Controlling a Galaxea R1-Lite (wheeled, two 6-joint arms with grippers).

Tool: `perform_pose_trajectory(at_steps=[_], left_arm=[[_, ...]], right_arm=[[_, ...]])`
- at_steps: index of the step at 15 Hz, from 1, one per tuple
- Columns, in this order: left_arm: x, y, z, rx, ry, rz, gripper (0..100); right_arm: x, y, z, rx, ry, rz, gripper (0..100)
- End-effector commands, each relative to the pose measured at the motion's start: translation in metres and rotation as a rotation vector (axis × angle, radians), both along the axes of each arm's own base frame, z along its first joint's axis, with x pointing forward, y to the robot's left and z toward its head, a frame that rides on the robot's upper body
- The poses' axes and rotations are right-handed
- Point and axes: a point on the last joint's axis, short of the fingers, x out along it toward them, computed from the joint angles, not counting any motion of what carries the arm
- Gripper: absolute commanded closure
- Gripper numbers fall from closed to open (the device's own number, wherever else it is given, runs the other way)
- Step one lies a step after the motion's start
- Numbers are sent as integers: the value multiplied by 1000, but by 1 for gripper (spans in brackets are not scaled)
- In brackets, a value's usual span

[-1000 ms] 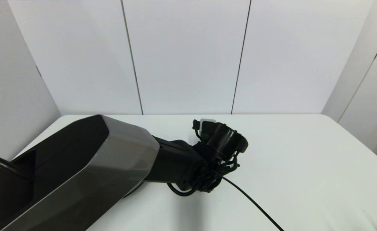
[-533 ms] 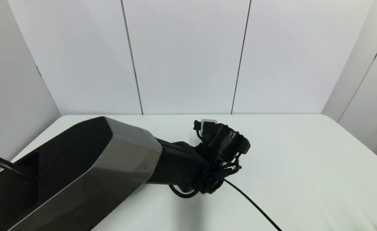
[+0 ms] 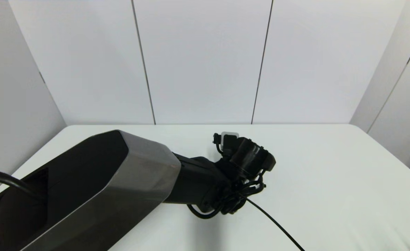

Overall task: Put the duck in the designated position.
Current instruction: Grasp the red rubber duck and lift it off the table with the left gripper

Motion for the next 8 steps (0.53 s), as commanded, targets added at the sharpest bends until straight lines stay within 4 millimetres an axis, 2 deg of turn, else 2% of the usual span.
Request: perform_pose_trajectory(at_steps=[1, 8], left_arm=[[0, -1, -3, 4, 2, 4, 0], [0, -2, -6, 3, 6, 8, 0]], right_arm=[[0, 0, 0, 0, 0, 1, 0], [0, 0, 0, 0, 0, 1, 0]])
